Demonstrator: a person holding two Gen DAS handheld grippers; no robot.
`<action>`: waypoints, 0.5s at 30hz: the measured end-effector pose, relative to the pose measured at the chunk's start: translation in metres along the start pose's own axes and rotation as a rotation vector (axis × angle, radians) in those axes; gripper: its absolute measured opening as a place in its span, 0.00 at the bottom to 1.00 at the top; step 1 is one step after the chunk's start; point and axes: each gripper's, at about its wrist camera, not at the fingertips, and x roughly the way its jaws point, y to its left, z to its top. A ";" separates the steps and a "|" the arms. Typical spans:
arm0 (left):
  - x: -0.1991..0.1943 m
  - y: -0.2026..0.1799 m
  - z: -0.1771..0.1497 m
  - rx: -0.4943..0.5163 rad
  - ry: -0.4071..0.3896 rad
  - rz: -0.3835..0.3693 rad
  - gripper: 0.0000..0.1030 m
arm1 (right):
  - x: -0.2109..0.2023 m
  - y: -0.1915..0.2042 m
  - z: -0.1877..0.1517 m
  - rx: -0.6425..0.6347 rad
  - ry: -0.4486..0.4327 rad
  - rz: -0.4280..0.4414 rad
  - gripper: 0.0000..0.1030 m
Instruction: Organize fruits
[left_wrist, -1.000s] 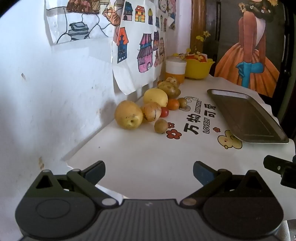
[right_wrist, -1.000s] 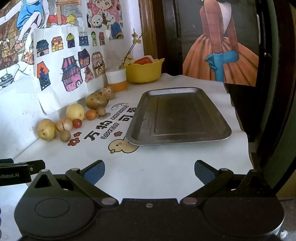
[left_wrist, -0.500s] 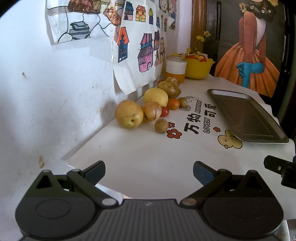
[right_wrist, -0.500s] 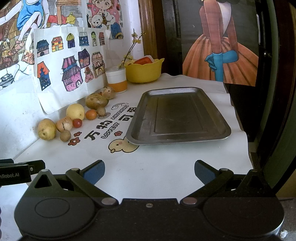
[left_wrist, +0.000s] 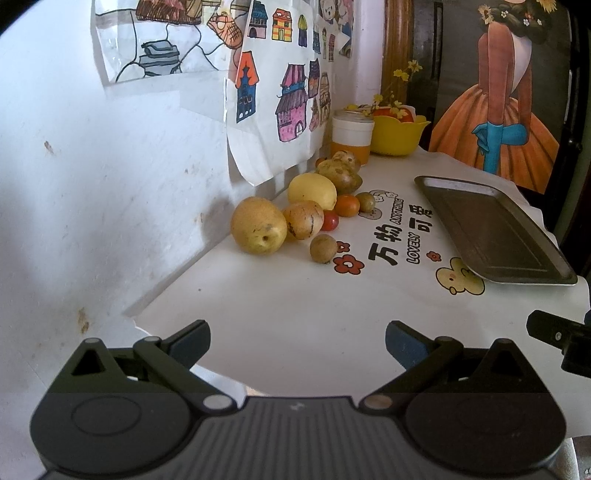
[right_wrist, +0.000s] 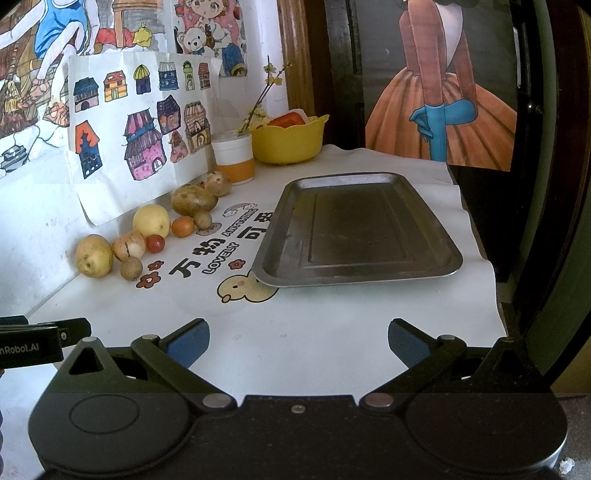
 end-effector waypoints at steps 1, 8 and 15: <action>0.000 0.000 0.000 0.000 0.000 0.000 1.00 | 0.000 0.000 0.001 0.000 0.001 0.000 1.00; 0.000 0.001 -0.002 -0.002 0.010 -0.003 1.00 | 0.000 0.001 -0.006 -0.002 0.002 0.001 0.99; -0.005 0.000 -0.001 -0.002 0.018 -0.023 1.00 | -0.014 0.002 -0.002 -0.005 -0.015 0.002 1.00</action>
